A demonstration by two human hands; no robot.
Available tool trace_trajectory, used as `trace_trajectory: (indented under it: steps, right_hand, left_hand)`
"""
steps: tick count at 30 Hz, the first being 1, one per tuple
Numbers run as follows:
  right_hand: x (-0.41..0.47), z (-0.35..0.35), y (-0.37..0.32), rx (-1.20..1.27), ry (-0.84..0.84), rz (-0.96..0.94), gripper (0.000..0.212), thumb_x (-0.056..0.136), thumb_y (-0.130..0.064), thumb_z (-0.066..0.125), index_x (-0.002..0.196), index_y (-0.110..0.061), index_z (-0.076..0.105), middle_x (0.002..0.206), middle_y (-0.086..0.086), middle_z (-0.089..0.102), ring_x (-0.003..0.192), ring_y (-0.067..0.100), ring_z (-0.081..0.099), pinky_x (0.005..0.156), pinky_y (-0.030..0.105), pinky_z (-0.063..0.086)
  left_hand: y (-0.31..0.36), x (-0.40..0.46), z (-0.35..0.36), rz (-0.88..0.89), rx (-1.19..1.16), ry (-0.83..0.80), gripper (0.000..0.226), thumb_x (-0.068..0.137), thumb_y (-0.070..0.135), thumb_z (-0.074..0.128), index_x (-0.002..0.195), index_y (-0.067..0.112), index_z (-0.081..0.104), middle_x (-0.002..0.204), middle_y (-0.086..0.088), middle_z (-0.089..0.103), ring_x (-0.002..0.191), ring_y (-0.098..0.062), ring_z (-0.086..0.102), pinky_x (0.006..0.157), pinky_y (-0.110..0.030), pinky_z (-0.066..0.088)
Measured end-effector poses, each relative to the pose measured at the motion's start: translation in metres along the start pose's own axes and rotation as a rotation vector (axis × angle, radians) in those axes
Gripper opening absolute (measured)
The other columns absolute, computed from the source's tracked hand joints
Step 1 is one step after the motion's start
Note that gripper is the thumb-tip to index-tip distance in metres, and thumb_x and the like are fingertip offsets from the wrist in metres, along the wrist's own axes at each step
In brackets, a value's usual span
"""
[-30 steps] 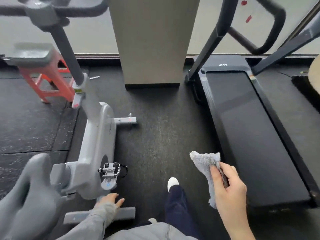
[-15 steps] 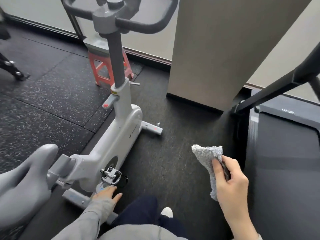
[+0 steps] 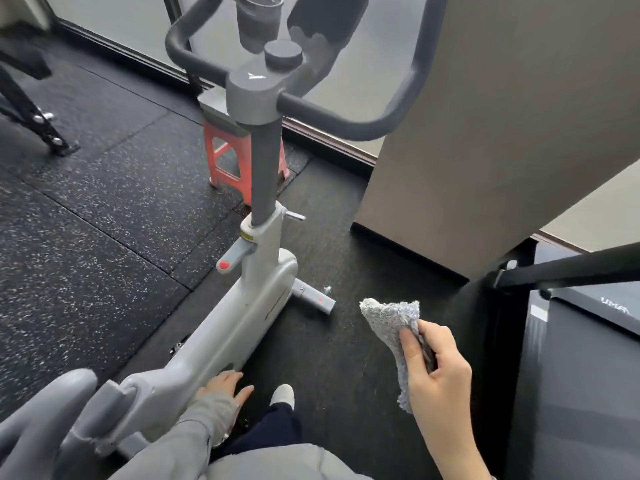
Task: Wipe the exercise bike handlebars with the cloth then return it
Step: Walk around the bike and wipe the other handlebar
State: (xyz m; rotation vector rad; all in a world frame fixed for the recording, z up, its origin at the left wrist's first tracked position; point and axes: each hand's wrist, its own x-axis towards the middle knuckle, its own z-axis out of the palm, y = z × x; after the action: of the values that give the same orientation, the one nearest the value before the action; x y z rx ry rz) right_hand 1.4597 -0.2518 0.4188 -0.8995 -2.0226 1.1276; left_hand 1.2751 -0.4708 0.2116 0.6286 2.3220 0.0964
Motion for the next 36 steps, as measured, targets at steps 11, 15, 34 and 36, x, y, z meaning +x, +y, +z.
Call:
trace_trajectory:
  steps: [11,15,34,36]
  right_hand:
    - [0.113,0.040,-0.016,0.013,0.024,-0.098,0.028,0.084,0.000,0.064,0.089,-0.028,0.062,0.088,0.008,0.062,0.078,-0.002,0.057,0.071,0.004,0.041]
    - [0.160,0.048,-0.026,0.050,0.029,-0.204,0.022,0.083,-0.014,0.059,0.092,-0.034,0.060,0.087,-0.008,0.060,0.078,0.000,0.056,0.072,0.006,0.040]
    - [0.320,0.175,-0.117,-0.357,0.003,-0.646,0.016,0.088,-0.008,0.063,0.099,0.001,0.069,0.096,0.013,0.069,0.088,0.030,0.054,0.081,0.029,0.044]
    - [0.323,0.195,-0.121,-0.438,-0.055,-0.649,0.015,0.084,-0.004,0.065,0.098,-0.001,0.070,0.094,0.014,0.070,0.086,0.034,0.056,0.078,0.037,0.049]
  left_hand:
    - [0.063,0.084,-0.119,0.229,-0.021,0.347,0.069,0.085,0.062,0.024,0.136,0.019,0.044,0.141,0.005,0.045,0.129,-0.009,0.044,0.105,-0.026,0.037]
    - [0.105,0.079,-0.184,0.429,-0.109,0.701,0.086,0.090,0.062,0.009,0.106,0.003,0.069,0.102,-0.010,0.072,0.090,-0.022,0.071,0.080,-0.026,0.049]
    - [0.175,0.111,-0.381,0.423,-0.101,1.180,0.074,0.070,0.062,0.056,0.121,0.008,0.060,0.126,-0.010,0.061,0.120,-0.027,0.054,0.098,-0.044,0.041]
    - [0.173,0.115,-0.383,0.458,-0.168,1.203,0.071,0.072,0.060,0.049,0.120,0.008,0.061,0.124,-0.008,0.062,0.119,-0.024,0.054,0.098,-0.038,0.036]
